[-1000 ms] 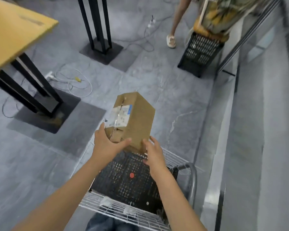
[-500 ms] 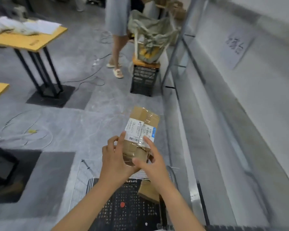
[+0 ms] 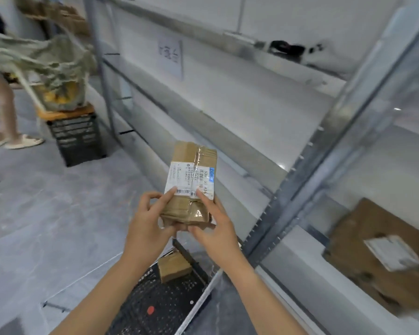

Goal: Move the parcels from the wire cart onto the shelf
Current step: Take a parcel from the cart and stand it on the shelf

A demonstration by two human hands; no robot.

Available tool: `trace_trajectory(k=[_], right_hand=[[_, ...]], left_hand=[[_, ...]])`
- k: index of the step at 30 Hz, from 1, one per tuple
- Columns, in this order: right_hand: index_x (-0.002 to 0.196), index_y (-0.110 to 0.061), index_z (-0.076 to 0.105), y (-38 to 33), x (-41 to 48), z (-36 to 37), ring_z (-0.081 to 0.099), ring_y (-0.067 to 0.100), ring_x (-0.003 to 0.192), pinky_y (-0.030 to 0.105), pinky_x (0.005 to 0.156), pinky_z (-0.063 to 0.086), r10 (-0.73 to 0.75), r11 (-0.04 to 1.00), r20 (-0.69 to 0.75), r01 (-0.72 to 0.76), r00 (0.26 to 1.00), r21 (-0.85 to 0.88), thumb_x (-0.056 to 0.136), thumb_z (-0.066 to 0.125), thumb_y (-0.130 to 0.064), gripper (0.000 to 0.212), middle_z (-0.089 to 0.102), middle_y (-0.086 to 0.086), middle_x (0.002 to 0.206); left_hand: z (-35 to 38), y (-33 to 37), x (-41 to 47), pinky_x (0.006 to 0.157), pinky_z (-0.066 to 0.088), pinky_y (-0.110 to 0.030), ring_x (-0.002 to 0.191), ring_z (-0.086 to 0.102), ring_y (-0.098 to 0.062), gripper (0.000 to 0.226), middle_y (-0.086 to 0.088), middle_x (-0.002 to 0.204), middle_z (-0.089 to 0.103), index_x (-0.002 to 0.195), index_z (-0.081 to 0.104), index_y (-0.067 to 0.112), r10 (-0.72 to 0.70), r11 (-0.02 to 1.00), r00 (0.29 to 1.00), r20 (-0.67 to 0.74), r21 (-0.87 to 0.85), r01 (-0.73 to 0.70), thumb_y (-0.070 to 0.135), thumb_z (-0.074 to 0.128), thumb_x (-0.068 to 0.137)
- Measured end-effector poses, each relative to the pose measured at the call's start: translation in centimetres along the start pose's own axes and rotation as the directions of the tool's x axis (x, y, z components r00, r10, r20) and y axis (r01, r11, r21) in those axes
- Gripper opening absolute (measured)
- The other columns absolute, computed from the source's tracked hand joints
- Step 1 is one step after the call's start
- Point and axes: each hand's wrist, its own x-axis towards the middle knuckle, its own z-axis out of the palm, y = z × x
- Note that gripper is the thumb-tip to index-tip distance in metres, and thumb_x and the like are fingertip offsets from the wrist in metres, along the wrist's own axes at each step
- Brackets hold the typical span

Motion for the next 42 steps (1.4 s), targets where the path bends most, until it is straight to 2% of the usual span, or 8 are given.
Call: trace_trajectory(k=[5,9,13,18,23,32,37,42], right_hand=[[0.133,-0.043,0.046,-0.9,-3.9,-4.9,0.044,0.005,0.131,0.02,0.099,0.048,0.033,0.999,-0.178,-0.031,0.983,0.01,0.08,0.066,0.011,0.078,0.035,-0.012,0.149],[0.135,-0.043,0.046,-0.8,-8.2,-8.7,0.044,0.008,0.132,0.027,0.103,0.047,0.033,0.999,-0.301,-0.039,0.953,-0.015,0.079,0.068,0.007,0.078,0.036,-0.012,0.149],[0.133,-0.048,0.047,-0.7,-12.8,-12.7,0.041,0.007,0.134,0.038,0.105,0.046,0.037,0.998,-0.421,-0.055,0.906,-0.031,0.078,0.071,0.002,0.078,0.036,-0.012,0.148],[0.136,-0.034,0.051,-1.7,-21.5,-18.6,0.044,0.001,0.13,0.029,0.103,0.046,0.045,0.994,-0.511,-0.089,0.858,-0.061,0.078,0.072,0.004,0.072,0.041,-0.01,0.146],[0.133,-0.035,0.052,-2.5,-32.6,-24.6,0.038,-0.016,0.125,0.014,0.096,0.046,0.064,0.985,-0.584,-0.144,0.809,-0.091,0.077,0.068,0.012,0.074,0.037,-0.017,0.147],[0.133,-0.039,0.053,-3.2,-50.4,-32.1,0.039,0.0,0.133,0.025,0.099,0.048,0.067,0.964,-0.795,-0.244,0.603,-0.104,0.077,0.063,0.013,0.077,0.041,-0.016,0.146],[0.132,-0.037,0.054,-3.5,-57.7,-35.4,0.043,0.0,0.13,0.023,0.094,0.051,0.06,0.956,-0.881,-0.281,0.469,-0.084,0.078,0.062,0.014,0.075,0.045,-0.016,0.142],[0.129,-0.034,0.057,-3.4,-63.4,-39.3,0.043,-0.008,0.125,0.016,0.091,0.05,0.073,0.954,-0.929,-0.298,0.363,-0.042,0.081,0.059,0.014,0.068,0.049,-0.02,0.139]], left_hand=[[3.1,4.9,-0.5,0.076,0.037,-0.011,0.088,0.041,0.006,0.081,0.004,0.112,0.042,0.13,0.053,0.023,0.129,0.987,0.99,0.064,-0.102,-0.123,0.008,0.087,0.057],[5.9,8.8,-2.0,0.078,0.045,-0.022,0.085,0.044,0.006,0.083,0.005,0.11,0.043,0.13,0.054,0.024,0.213,0.966,0.968,0.132,-0.174,-0.189,0.007,0.087,0.055],[8.9,13.3,-4.5,0.08,0.037,-0.001,0.097,0.046,0.016,0.082,0.003,0.113,0.042,0.127,0.053,0.031,0.273,0.938,0.941,0.201,-0.273,-0.214,0.006,0.087,0.057],[12.6,19.6,-9.9,0.089,0.049,-0.029,0.101,0.055,-0.013,0.086,0.001,0.121,0.045,0.123,0.048,0.04,0.324,0.905,0.904,0.281,-0.369,-0.21,0.005,0.088,0.055],[16.0,26.9,-17.5,0.094,0.049,-0.039,0.11,0.058,-0.012,0.087,0.012,0.123,0.059,0.124,0.049,0.051,0.417,0.843,0.83,0.371,-0.499,-0.2,0.016,0.089,0.055],[22.2,39.1,-30.2,0.08,0.044,-0.013,0.09,0.061,-0.012,0.082,0.01,0.108,0.063,0.129,0.052,0.032,0.61,0.748,0.653,0.449,-0.598,-0.288,0.017,0.088,0.057],[24.8,45.3,-35.7,0.073,0.045,-0.025,0.083,0.06,-0.015,0.082,0.009,0.102,0.062,0.129,0.051,0.037,0.664,0.725,0.582,0.471,-0.596,-0.345,0.026,0.088,0.057],[28.6,50.7,-40.0,0.071,0.044,-0.021,0.081,0.059,-0.015,0.081,0.008,0.105,0.065,0.129,0.05,0.041,0.681,0.716,0.512,0.523,-0.622,-0.317,0.031,0.087,0.058]])
